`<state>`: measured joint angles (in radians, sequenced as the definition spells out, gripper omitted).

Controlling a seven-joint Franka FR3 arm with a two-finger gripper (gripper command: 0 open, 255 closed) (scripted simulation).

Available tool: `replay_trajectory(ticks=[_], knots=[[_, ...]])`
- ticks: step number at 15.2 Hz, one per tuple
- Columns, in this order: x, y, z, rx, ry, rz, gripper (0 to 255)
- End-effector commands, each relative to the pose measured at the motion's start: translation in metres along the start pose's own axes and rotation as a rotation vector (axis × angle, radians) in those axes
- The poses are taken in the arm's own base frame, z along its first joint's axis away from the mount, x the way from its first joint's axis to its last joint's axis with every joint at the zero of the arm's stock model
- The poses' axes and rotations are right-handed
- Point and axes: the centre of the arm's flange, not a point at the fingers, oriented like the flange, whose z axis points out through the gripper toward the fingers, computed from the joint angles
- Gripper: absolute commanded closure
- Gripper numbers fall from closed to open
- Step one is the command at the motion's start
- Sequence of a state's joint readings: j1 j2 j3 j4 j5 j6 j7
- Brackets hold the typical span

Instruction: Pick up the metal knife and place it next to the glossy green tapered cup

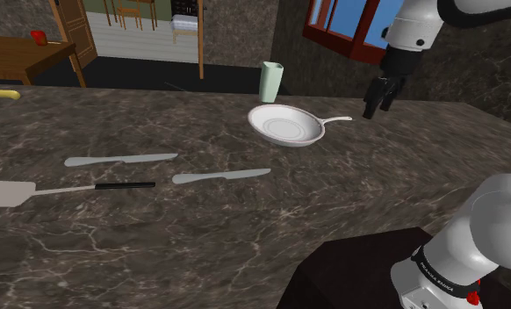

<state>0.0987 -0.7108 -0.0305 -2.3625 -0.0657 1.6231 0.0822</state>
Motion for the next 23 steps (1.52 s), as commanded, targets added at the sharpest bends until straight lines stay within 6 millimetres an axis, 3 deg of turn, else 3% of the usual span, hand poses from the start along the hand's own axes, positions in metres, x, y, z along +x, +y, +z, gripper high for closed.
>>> replay_trajectory(ticks=[1, 12, 23], knots=[[0.019, -0.02, 0.006, 0.005, 0.019, -0.067, 0], [0.083, -0.131, 0.038, 0.027, 0.112, -0.427, 0], [0.106, -0.259, 0.063, 0.048, 0.205, -0.787, 0]])
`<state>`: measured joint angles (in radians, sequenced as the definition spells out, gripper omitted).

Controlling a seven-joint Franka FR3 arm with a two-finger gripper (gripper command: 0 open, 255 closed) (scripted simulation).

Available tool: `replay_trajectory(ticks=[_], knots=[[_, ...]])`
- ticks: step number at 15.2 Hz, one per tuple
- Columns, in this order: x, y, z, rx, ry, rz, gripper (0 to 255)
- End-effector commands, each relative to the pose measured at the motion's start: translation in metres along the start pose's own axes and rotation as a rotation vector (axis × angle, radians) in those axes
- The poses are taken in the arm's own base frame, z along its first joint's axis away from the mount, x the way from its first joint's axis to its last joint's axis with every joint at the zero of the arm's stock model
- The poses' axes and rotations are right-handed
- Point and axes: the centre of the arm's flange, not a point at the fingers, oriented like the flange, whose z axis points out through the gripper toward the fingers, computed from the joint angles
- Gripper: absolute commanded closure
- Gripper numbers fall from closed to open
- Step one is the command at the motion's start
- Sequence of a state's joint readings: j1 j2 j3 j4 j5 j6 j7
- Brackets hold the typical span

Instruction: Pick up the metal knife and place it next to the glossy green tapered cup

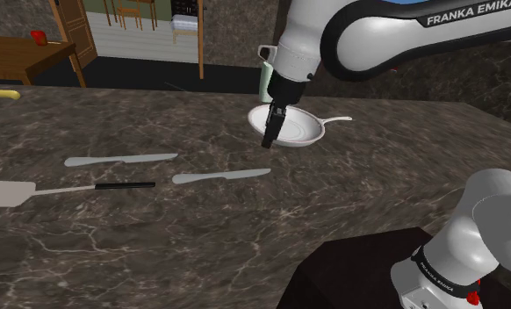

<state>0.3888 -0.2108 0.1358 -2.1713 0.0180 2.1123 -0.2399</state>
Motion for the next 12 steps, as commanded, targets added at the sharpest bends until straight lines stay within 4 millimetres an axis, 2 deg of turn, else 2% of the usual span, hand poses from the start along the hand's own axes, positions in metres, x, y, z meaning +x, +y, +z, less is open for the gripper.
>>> replay_trajectory(ticks=[1, 8, 9, 12], knots=[[0.016, -0.018, 0.011, 0.005, 0.018, -0.067, 0], [0.061, -0.086, 0.032, 0.019, 0.078, -0.296, 0], [0.064, -0.093, 0.034, 0.02, 0.083, -0.316, 0], [0.065, -0.093, 0.05, 0.02, 0.083, -0.316, 0]])
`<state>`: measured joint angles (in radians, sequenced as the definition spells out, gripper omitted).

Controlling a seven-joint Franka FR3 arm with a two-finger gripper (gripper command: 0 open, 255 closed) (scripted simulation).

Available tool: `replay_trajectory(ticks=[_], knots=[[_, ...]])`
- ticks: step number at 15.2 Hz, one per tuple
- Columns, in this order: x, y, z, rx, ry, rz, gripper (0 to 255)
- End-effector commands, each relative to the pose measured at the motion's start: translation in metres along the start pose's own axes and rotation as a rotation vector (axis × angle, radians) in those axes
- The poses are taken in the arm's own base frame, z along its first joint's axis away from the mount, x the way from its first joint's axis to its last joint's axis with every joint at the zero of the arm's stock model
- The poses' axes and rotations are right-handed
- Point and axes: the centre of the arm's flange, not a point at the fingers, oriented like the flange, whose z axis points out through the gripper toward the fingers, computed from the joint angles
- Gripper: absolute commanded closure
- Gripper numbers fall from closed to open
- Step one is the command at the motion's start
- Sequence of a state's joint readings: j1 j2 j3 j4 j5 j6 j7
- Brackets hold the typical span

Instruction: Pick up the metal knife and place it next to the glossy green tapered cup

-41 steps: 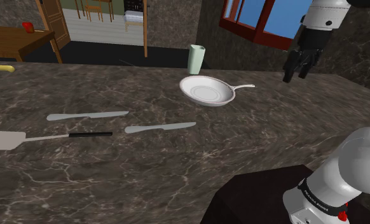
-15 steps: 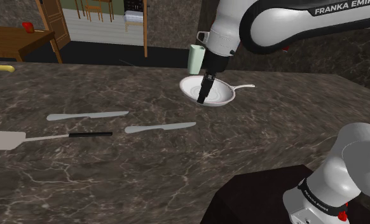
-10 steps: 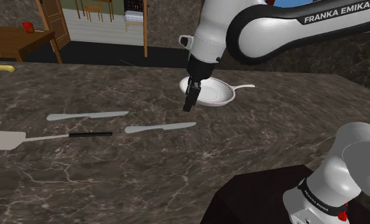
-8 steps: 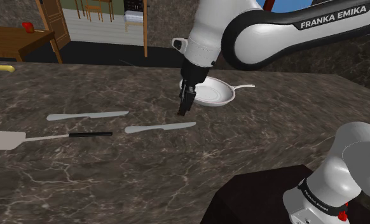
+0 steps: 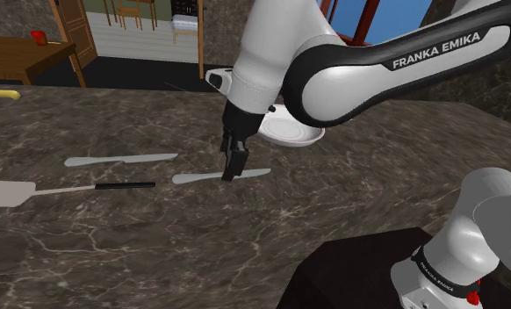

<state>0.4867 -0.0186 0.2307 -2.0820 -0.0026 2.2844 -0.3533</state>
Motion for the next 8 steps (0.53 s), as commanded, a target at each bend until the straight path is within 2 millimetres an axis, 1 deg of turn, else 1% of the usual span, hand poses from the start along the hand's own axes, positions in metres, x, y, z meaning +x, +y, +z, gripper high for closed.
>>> replay_trajectory(ticks=[1, 5, 8], knots=[[0.0, 0.0, 0.01, 0.0, 0.001, -0.004, 0], [0.0, 0.0, 0.028, 0.0, 0.001, -0.004, 0], [0.0, 0.0, 0.028, 0.0, 0.001, -0.004, 0]])
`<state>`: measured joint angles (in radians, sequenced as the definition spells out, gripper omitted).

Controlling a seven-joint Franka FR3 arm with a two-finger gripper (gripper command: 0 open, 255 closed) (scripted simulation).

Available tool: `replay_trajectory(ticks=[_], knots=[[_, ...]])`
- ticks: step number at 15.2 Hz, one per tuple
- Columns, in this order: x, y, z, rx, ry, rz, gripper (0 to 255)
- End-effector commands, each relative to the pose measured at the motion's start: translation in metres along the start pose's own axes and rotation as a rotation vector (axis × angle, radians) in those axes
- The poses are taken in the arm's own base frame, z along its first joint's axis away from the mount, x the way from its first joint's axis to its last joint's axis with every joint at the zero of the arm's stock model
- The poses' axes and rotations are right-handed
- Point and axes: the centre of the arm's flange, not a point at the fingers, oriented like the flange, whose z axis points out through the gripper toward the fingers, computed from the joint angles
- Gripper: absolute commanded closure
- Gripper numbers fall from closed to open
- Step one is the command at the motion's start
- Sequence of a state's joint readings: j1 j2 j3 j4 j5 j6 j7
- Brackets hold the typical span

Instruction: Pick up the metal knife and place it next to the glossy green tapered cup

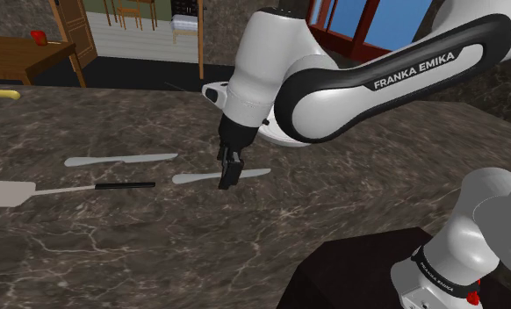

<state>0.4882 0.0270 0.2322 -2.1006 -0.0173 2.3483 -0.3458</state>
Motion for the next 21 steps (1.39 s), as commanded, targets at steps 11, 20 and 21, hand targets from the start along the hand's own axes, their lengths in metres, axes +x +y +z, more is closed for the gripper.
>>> replay_trajectory(ticks=[11, 20, 21], knots=[[-0.001, 0.0, 0.001, 0.0, 0.0, 0.0, 255], [0.006, 0.002, -0.03, 0.0, 0.0, 0.0, 255], [0.007, 0.003, -0.036, 0.0, 0.0, 0.0, 255]])
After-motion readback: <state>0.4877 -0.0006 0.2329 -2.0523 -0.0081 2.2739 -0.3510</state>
